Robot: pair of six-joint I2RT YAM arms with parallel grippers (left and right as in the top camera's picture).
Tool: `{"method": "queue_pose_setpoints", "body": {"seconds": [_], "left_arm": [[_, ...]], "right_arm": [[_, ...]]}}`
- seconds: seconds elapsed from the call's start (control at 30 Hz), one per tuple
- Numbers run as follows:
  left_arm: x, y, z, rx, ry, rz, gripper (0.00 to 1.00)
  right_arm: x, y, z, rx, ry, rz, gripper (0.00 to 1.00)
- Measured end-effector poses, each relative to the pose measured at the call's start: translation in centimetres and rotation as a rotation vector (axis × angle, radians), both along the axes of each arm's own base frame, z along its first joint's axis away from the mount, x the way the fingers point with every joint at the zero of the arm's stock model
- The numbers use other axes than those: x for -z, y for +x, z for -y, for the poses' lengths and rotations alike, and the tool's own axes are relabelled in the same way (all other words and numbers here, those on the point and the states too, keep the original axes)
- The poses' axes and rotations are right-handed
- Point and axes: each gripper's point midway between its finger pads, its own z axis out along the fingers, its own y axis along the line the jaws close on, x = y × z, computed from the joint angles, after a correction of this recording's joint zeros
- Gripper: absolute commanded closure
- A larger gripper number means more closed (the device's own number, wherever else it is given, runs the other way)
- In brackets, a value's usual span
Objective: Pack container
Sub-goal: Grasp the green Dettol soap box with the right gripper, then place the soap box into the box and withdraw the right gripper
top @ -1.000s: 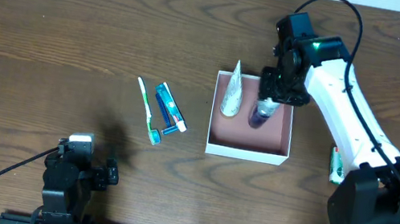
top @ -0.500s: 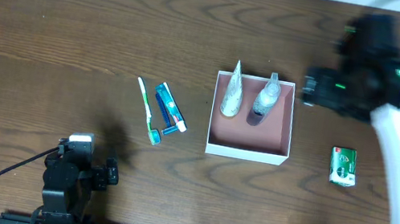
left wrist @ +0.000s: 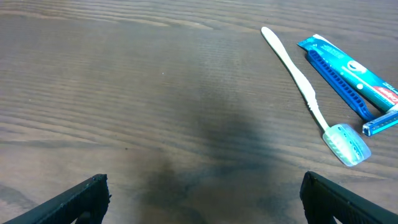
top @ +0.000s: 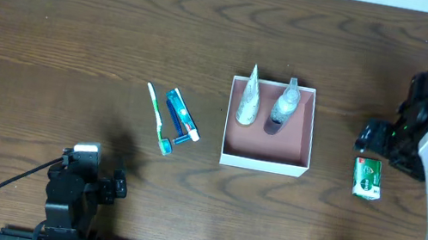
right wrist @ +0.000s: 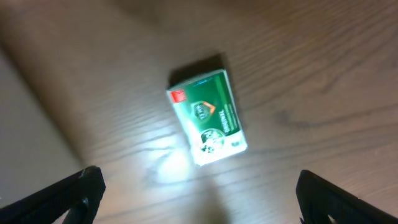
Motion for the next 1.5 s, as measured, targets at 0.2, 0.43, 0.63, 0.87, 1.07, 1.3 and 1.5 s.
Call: {"method": "queue_pose_setpoints", "body": {"seconds": [0.2,0.43,0.63,0.87,1.07,1.3,1.5], "left_arm": [[0.0,0.0,0.0,-0.001,0.0,0.0,0.02],[0.0,0.0,0.0,0.0,0.0,0.0,0.02],[0.0,0.0,0.0,0.0,0.0,0.0,0.02],[0.0,0.0,0.0,0.0,0.0,0.0,0.02],[0.0,0.0,0.0,0.0,0.0,0.0,0.02],[0.0,0.0,0.0,-0.001,0.0,0.0,0.02],[0.0,0.0,0.0,0.0,0.0,0.0,0.02]], "right_arm": [[4.3,-0.4,1.6,-0.001,-0.038,0.024,0.03],[8.3,-0.6,1.6,0.004,-0.007,0.027,0.07],[10.9,-0.4,0.7,-0.007,0.062,-0.013,0.32],[10.9,-0.6,0.3,-0.008,0.083,-0.021,0.57],[8.6,-2.6,-0.1,0.024,0.1,-0.082,0.71],[-3.1,0.6,-1.7,-0.029,0.077,0.149,0.72],[-8.3,1.4,-8.5,-0.164,0.182,0.291,0.7]]}}
